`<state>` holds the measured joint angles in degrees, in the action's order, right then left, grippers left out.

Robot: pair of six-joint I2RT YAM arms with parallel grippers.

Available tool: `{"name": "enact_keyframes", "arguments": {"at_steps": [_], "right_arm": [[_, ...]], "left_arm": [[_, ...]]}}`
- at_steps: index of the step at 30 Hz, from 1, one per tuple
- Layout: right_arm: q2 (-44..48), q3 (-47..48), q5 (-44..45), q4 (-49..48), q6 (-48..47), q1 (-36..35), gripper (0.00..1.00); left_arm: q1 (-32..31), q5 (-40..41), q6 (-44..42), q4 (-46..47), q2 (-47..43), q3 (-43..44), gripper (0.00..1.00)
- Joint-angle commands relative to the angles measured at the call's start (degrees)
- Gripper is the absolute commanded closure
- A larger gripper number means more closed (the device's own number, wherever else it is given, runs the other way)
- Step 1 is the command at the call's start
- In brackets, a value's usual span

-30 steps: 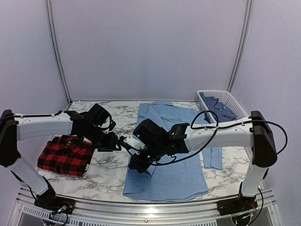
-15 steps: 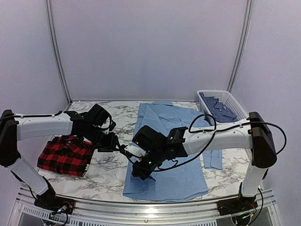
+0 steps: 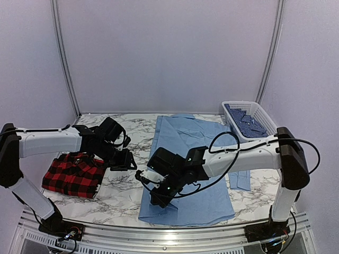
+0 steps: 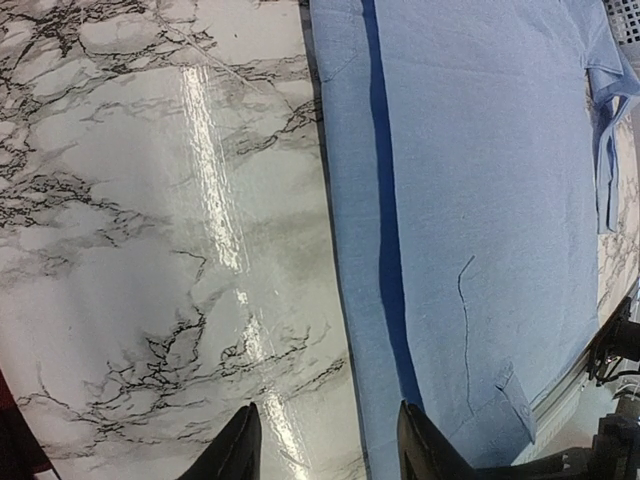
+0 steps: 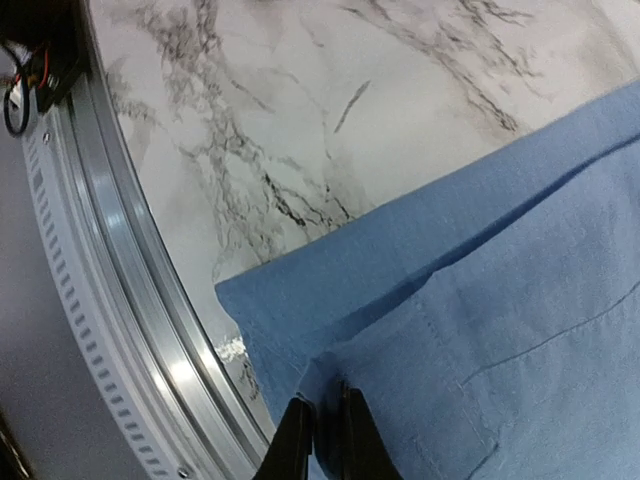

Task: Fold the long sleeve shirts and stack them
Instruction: Fold the sleeve of the 1/3-folded shirt, then move the 1/3-folded shirt to the center of the board.

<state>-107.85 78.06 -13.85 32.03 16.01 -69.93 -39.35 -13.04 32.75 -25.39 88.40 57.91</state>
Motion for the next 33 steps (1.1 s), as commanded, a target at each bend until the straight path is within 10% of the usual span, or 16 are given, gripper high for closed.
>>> {"name": "enact_keyframes", "arguments": {"at_steps": [1,10,23,33], "right_arm": [[-0.6,1.5,-0.1,-0.6,0.9,-0.5,0.83],[3.2,1.4,3.7,-3.9,3.7,2.7,0.43],[4.1,2.0,16.3,-15.5,9.1,21.5,0.56],[3.5,3.0,17.9,-17.8,9.8,22.7,0.65]], "left_arm": [[0.2,-0.9,-0.3,1.5,-1.4,-1.2,0.52],[0.1,-2.2,-0.2,2.9,-1.1,-1.8,0.51],[-3.8,-0.4,-1.1,5.5,1.9,-2.1,0.47],[1.5,8.1,-8.1,7.7,20.1,23.3,0.46]]}}
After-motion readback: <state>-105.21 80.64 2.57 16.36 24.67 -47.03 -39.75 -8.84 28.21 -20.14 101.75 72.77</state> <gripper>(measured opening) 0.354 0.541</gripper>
